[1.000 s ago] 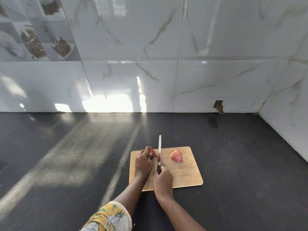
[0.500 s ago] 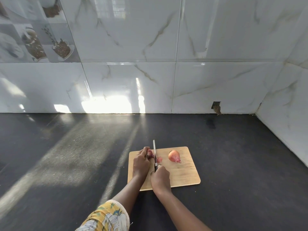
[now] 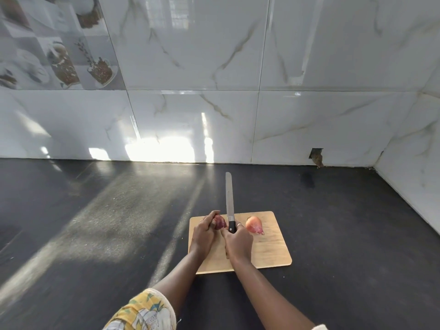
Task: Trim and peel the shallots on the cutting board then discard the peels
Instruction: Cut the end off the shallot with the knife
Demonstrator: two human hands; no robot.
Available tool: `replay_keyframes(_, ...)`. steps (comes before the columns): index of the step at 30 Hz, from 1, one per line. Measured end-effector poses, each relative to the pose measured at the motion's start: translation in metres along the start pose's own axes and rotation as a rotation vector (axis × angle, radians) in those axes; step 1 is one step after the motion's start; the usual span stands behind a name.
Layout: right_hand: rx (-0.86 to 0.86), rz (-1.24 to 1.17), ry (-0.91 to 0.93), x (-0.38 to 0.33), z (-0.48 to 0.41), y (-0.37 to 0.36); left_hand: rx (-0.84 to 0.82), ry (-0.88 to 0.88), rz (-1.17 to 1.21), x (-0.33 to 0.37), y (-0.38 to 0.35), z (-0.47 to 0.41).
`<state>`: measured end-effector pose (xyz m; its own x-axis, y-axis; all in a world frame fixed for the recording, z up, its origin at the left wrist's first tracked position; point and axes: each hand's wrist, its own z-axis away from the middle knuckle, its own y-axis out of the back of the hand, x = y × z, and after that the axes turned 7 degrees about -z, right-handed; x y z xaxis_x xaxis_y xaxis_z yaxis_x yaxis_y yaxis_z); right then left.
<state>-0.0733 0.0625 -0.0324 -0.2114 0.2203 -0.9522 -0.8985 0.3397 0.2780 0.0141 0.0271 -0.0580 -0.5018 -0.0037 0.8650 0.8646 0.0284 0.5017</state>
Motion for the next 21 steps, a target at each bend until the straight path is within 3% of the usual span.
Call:
replay_keyframes(9, -0.007, 0.020, 0.021, 0.005, -0.010, -0.005, -0.031, -0.011, -0.007, -0.003, -0.002, -0.002)
replay_keyframes(13, 0.032, 0.040, -0.001, 0.004, -0.012, 0.001, 0.050, 0.013, -0.044, -0.005, -0.002, -0.005)
replay_keyframes(21, -0.011, 0.207, 0.069, 0.010, -0.015, 0.017, 0.012, -0.041, -0.143, 0.002, -0.001, -0.005)
